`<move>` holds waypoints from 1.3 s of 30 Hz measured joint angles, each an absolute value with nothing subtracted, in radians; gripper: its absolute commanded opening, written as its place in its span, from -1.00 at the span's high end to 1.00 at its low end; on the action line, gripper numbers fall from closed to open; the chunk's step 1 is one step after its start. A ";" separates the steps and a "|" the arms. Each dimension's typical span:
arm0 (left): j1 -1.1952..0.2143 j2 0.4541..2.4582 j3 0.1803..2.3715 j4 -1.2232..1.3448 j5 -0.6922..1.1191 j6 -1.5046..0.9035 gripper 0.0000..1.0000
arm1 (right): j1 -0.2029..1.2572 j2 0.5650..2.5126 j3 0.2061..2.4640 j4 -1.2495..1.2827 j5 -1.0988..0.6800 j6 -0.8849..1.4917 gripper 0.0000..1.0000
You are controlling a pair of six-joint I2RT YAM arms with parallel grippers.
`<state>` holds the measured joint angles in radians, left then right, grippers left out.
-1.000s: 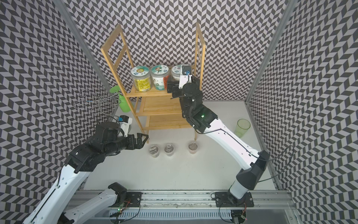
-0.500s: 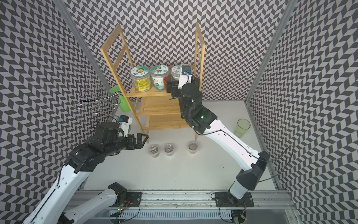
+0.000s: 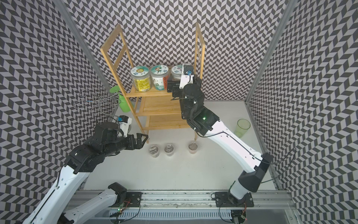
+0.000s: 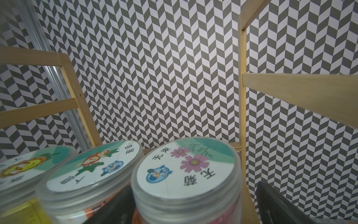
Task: Place the seed container on the shelf
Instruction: Place the seed jar on the shelf.
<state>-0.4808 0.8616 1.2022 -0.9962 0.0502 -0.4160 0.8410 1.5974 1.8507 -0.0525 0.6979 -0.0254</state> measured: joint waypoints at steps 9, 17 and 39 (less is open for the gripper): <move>-0.481 0.862 1.202 -0.996 0.050 -0.416 -0.99 | 0.848 1.593 1.850 -0.054 0.706 -0.025 -1.00; -0.481 0.857 1.202 -0.996 0.050 -0.416 -0.99 | 0.849 1.587 1.850 -0.063 0.711 -0.033 -0.93; -0.481 0.854 1.202 -0.996 0.050 -0.416 -0.99 | 0.844 1.607 1.854 -0.027 0.710 -0.091 -0.88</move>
